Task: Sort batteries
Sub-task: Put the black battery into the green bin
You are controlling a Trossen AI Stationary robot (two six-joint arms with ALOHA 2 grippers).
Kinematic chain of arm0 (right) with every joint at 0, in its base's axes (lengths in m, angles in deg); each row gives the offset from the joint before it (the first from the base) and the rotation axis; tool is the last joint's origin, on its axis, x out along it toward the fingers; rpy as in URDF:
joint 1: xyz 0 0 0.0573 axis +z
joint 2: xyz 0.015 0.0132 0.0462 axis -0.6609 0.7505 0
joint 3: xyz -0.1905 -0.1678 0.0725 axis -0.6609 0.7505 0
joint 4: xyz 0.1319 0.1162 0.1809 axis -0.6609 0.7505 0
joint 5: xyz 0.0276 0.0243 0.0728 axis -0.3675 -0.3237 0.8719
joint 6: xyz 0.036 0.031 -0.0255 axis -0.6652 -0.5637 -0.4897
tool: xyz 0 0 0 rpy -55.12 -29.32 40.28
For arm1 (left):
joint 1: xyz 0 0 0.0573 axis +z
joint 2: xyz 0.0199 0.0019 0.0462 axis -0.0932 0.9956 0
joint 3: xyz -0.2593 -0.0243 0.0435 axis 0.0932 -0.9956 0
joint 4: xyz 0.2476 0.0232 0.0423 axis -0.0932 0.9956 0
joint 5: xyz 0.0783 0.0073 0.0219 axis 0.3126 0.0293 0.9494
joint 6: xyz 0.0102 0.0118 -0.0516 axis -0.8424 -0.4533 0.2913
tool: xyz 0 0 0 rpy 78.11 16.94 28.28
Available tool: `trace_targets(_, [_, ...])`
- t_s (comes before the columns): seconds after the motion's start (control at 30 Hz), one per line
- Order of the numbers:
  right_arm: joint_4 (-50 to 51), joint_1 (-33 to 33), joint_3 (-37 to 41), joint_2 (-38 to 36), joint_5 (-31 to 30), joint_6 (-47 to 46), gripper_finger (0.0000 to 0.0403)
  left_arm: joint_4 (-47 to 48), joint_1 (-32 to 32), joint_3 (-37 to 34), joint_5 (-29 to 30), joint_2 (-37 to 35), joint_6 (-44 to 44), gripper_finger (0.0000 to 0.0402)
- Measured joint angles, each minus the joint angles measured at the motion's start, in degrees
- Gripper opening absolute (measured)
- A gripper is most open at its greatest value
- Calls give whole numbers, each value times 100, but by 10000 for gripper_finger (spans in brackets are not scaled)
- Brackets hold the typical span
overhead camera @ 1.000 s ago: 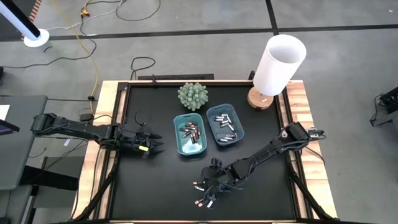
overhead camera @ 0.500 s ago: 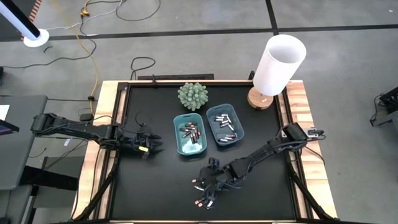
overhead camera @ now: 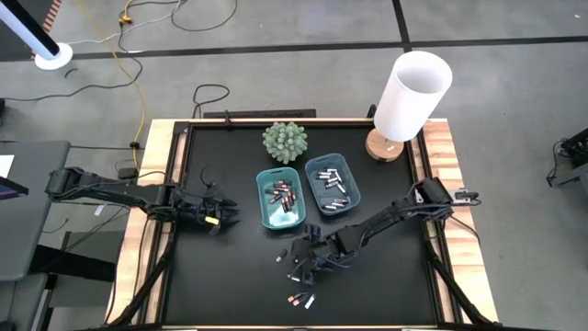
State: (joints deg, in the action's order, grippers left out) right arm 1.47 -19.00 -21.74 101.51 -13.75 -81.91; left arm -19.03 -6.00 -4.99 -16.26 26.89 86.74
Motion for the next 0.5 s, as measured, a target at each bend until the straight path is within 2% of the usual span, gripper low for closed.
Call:
trace_targets(0.27, [-24,37,24,-9,-9,129,128,0,-1,0,0,0,0,161])
trace_targets(0.5, [57,35,-1,-40,8,124,123,0,0,0,0,0,0,161])
